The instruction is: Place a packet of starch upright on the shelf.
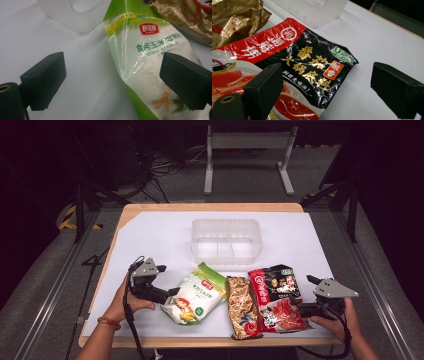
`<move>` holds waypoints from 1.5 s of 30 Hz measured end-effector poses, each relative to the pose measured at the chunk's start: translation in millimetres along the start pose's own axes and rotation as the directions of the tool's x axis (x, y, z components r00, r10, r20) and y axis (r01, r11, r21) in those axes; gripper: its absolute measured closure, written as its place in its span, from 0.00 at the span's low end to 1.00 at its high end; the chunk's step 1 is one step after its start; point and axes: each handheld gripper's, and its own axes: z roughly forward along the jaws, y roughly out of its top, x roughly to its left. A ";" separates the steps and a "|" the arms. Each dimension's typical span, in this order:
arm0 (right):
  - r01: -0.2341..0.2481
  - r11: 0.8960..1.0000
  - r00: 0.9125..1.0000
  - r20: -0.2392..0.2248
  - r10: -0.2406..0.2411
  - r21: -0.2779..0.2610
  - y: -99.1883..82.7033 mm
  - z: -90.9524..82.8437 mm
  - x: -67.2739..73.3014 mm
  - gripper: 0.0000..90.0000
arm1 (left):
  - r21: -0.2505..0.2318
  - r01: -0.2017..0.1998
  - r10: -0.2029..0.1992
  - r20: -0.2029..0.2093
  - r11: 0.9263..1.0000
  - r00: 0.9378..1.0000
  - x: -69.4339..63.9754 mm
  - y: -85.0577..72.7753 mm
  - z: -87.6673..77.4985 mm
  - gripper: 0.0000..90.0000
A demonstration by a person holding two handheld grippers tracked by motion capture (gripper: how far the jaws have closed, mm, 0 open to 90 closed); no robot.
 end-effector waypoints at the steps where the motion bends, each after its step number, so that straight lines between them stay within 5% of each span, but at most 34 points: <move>1: 0.003 1.000 1.000 0.001 -0.003 0.002 0.1 0.5 0.2 0.13 | 0.006 0.009 -0.009 0.011 1.000 1.000 1.6 2.4 3.2 0.08; 7: 0.008 1.000 1.000 -0.006 -0.008 0.013 -0.6 2.4 1.7 0.13 | 0.049 -0.023 0.021 0.042 0.999 0.999 5.8 17.2 24.1 0.11; 16: 0.021 0.999 1.000 -0.019 -0.021 0.028 -2.6 4.6 4.0 0.13 | 0.139 -0.016 0.002 0.104 0.990 0.995 15.9 28.9 57.6 0.12; 24: 0.032 0.999 0.999 -0.027 -0.031 0.040 -2.9 7.7 6.3 0.13 | 0.180 0.004 -0.047 0.231 0.984 0.972 27.8 35.3 82.0 0.08; 30: 0.035 0.998 0.999 -0.033 -0.034 0.052 -4.1 8.8 7.0 0.13 | 0.236 0.036 -0.110 0.310 0.971 0.944 29.7 37.3 95.9 0.06; 37: 0.027 0.998 0.999 -0.040 -0.025 0.052 -3.8 9.7 7.3 0.13 | 0.248 0.008 -0.096 0.346 0.969 0.933 24.9 40.5 98.5 0.13; 39: 0.028 0.998 0.999 -0.044 -0.026 0.051 -3.3 9.5 8.1 0.13 | 0.250 0.009 -0.110 0.392 0.968 0.913 22.9 40.7 98.0 0.21; 42: 0.028 0.998 0.998 -0.050 -0.026 0.051 -3.1 9.8 8.1 0.13 | 0.272 0.001 -0.115 0.407 0.962 0.906 19.9 42.4 97.6 0.34; 43: 0.024 0.998 0.998 -0.054 -0.021 0.049 -3.2 10.0 8.0 0.13 | 0.277 0.004 -0.126 0.423 0.961 0.898 19.7 42.4 97.6 0.38; 44: 0.023 0.998 0.998 -0.055 -0.020 0.051 -3.4 10.1 7.9 0.13 | 0.277 0.004 -0.126 0.423 0.961 0.898 19.7 42.4 97.6 0.47; 45: 0.022 0.998 0.998 -0.056 -0.020 0.050 -3.4 10.1 7.9 0.13 | 0.277 -0.010 -0.123 0.457 0.961 0.881 18.7 42.5 96.6 0.55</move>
